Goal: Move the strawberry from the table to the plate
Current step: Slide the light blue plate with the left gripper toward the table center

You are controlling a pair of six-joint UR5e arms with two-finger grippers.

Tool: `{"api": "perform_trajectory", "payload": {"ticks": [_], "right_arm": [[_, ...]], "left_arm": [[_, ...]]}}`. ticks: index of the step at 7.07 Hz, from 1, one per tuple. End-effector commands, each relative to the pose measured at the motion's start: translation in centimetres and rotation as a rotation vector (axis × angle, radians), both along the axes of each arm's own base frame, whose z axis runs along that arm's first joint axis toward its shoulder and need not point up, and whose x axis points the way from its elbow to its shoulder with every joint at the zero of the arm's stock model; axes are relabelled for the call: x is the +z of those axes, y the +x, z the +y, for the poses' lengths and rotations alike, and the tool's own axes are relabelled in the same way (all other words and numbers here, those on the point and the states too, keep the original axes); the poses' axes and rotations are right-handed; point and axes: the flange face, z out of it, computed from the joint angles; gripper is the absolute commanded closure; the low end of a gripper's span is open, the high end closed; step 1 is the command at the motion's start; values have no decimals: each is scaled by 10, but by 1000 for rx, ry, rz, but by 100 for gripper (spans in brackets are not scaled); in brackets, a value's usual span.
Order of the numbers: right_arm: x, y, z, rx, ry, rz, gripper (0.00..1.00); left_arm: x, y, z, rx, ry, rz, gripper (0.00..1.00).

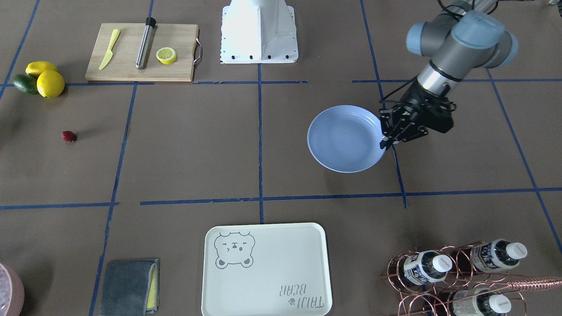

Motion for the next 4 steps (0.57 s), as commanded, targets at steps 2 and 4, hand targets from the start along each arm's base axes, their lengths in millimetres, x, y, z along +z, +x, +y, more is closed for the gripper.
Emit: {"api": "perform_trajectory", "payload": {"ticks": [2,4], "right_arm": [[3,0,0,4,-11,-2,0],[3,0,1,5,-12,-3,0]], "left_arm": [[-64,140,43,76,-17,10,100],[-53,160,50,71,-4,4,100]]}}
